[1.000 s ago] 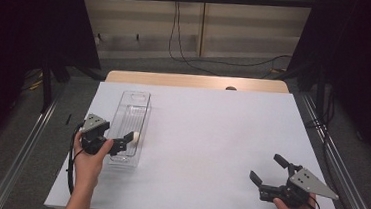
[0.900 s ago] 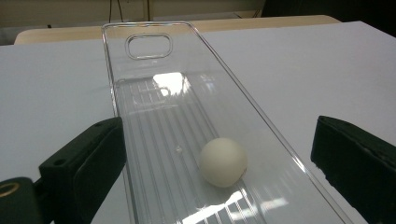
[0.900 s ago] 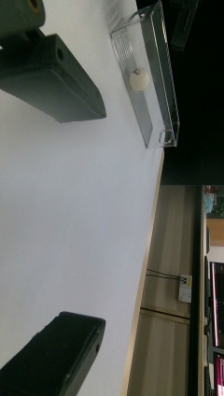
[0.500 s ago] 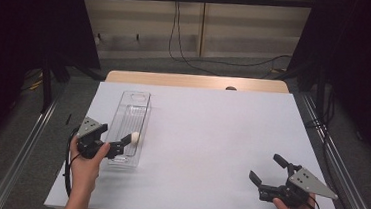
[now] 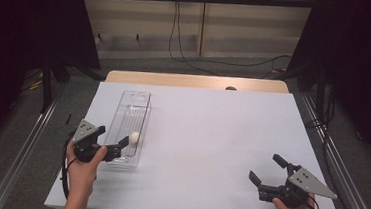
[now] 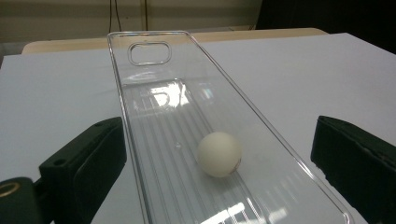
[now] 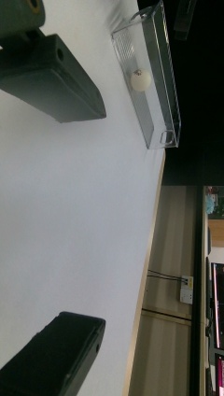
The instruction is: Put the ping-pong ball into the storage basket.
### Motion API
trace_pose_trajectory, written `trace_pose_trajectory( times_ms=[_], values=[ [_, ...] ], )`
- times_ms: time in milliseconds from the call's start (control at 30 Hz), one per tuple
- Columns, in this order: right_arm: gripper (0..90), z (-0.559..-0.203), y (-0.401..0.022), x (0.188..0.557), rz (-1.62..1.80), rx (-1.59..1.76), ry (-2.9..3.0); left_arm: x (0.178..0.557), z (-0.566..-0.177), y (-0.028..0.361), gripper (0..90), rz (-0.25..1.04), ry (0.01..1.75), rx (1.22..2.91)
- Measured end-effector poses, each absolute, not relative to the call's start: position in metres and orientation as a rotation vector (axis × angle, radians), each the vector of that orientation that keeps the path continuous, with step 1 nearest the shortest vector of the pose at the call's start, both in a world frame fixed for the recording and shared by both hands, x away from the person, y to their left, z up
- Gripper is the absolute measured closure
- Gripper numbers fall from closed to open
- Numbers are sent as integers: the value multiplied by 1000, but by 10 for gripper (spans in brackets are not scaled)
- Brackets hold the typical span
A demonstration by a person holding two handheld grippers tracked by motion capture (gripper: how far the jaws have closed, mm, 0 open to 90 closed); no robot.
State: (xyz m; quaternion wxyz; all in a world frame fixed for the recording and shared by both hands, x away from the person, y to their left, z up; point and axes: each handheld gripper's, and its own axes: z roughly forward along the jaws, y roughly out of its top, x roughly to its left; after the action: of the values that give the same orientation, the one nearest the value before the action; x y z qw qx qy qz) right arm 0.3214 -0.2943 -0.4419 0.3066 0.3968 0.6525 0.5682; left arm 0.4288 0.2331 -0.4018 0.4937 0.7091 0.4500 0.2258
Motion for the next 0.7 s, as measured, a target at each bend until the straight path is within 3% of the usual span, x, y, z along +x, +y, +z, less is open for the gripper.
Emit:
trace_pose_trajectory(
  times_ms=[700],
  values=[
    [14,-442,-295,322,1499,1049,1731,419,-409,237,35,552,1079,1706]
  ],
)
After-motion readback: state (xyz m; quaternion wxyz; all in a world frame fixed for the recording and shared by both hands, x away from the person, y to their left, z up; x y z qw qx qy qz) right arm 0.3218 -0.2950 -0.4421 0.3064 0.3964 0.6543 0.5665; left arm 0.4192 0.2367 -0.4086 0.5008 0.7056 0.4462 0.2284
